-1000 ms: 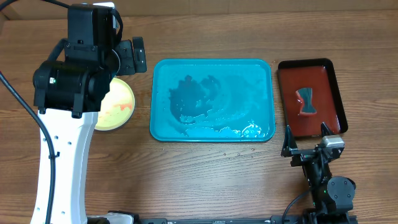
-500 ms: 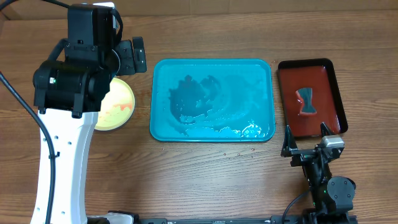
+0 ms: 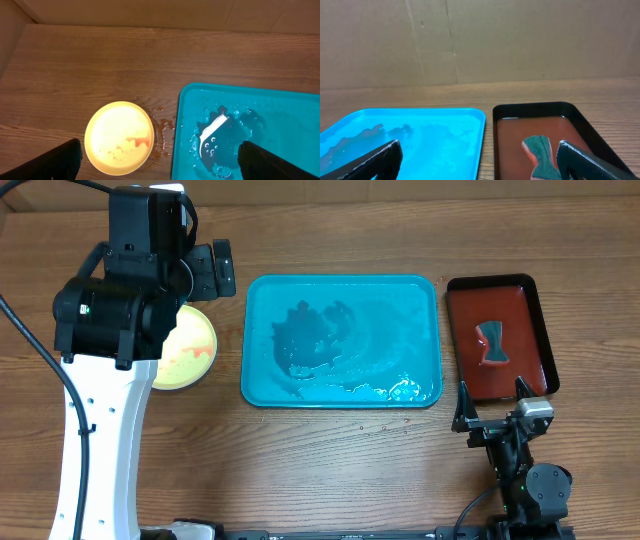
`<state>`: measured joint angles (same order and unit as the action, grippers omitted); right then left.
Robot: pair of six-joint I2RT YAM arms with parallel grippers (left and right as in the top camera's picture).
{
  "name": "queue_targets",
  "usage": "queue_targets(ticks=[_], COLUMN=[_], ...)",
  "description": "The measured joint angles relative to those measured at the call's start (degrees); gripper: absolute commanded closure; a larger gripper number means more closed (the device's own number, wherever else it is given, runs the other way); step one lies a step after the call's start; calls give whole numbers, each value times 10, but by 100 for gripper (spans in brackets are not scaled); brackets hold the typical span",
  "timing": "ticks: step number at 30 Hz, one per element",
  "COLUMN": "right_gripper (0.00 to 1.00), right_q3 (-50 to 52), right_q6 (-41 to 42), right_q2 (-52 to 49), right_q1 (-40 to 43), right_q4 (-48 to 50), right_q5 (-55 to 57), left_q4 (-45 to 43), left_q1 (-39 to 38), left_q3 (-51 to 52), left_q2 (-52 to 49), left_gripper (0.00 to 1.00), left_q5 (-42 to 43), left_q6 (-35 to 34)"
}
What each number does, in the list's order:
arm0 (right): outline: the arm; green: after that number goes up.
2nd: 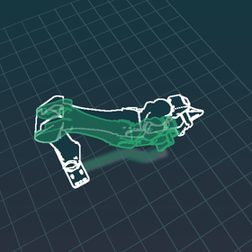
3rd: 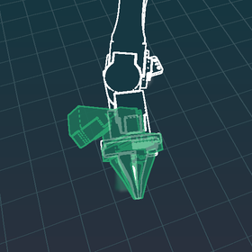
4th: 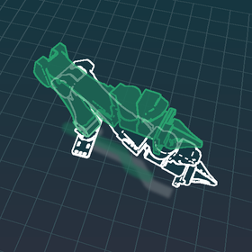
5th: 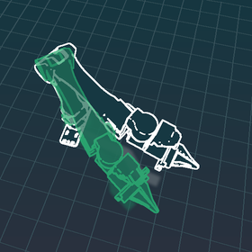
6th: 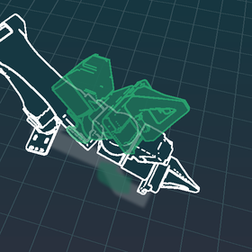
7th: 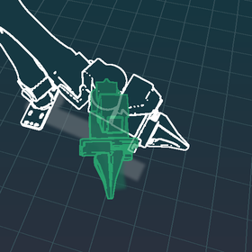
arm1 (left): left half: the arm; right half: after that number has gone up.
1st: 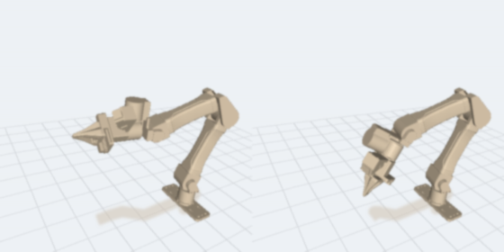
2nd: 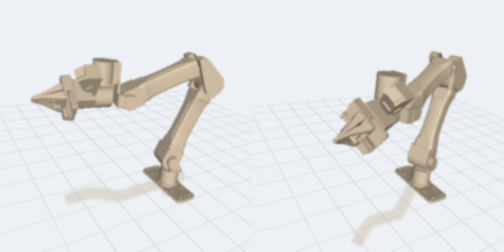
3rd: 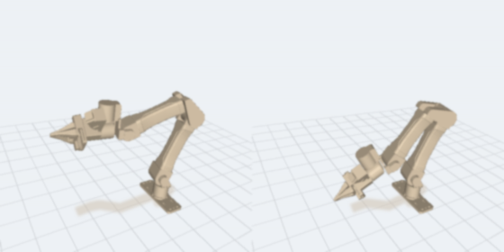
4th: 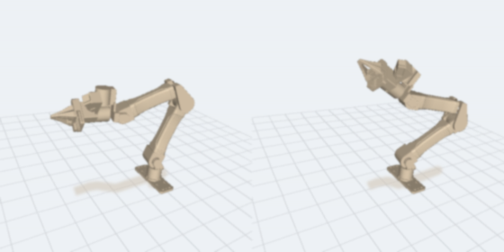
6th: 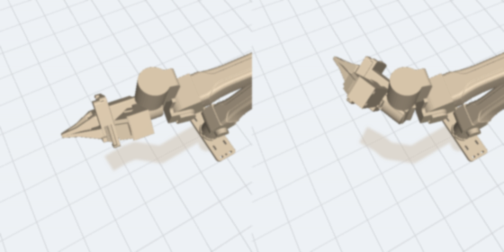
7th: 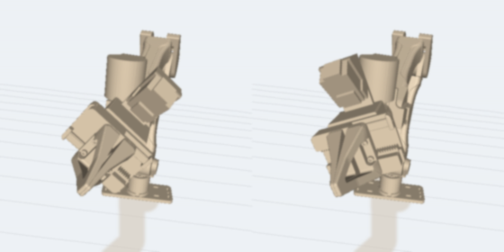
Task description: Clean dirty plates on tray and stack at the side
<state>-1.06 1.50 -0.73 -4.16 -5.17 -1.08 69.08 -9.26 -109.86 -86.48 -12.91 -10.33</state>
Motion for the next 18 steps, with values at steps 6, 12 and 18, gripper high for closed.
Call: queue_targets(ticks=[6, 12, 18], right_gripper=[0, 0, 0], right_q3=[0, 0, 0], right_q6=[0, 0, 0], right_q2=[0, 0, 0], right_q1=[0, 0, 0], right_q4=[0, 0, 0], right_q5=[0, 0, 0], left_q4=[0, 3, -76], left_q1=[0, 0, 9], left_q3=[0, 0, 55], left_q2=[0, 1, 51], left_gripper=[0, 0, 0], left_q5=[0, -7, 0], left_q6=[0, 0, 28])
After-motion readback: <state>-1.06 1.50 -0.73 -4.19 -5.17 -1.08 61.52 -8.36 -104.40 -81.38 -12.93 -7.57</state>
